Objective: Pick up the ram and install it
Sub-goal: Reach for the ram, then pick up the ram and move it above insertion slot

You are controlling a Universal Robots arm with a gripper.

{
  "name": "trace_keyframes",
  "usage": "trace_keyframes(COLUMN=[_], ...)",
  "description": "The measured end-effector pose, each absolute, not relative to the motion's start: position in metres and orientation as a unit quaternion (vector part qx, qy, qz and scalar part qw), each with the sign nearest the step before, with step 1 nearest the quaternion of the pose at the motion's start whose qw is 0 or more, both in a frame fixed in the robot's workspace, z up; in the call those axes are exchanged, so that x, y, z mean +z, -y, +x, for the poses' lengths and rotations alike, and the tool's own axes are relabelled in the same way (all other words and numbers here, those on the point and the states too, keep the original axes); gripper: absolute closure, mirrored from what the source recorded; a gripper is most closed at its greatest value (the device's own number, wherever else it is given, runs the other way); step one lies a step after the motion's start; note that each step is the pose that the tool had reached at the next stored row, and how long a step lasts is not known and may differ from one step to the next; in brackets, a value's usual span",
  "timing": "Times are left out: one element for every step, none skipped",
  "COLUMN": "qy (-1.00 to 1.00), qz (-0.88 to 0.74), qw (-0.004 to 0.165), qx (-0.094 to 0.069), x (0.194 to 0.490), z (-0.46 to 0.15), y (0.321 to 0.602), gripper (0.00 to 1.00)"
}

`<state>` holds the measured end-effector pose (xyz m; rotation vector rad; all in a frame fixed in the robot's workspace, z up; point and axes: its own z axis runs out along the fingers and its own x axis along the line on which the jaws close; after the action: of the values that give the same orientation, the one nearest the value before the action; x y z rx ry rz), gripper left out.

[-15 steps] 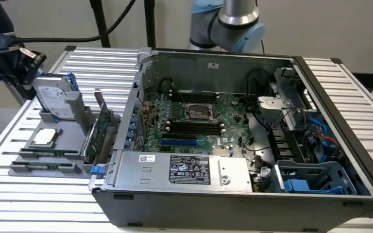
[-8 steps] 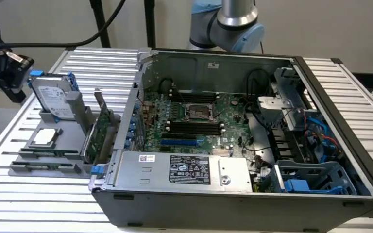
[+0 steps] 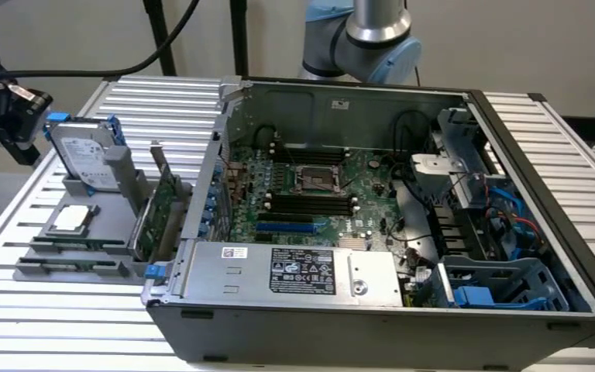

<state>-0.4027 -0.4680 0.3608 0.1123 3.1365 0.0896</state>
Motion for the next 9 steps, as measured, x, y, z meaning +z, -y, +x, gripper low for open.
trace_keyframes(qy=[-0.999,-0.999,-0.999,-0.999,-0.999,-0.999,-0.999,-0.999,-0.999], qz=[0.036,0.036,0.036,0.036,0.036,0.036,0.036,0.036,0.036], qw=[0.001,0.001,0.001,0.001,0.001,0.001,0.001,0.001,0.001], qx=[0.029,0.029,0.029,0.029,0.029,0.029,0.029,0.028,0.028], x=[0.3608,0.3608,0.3608,0.3608,0.3608,0.3609,0.3608,0.3608,0.3606], z=[-0.4027,-0.4027,-0.4027,-0.4027,-0.4027,-0.4027,-0.4027,-0.4027,-0.4027], y=[0.4681,0.4680,0.4681,0.4681,0.4681,0.4681,0.4680,0.4685,0.4697], gripper=[1.00,1.00,1.00,1.00,1.00,1.00,1.00,1.00,1.00])
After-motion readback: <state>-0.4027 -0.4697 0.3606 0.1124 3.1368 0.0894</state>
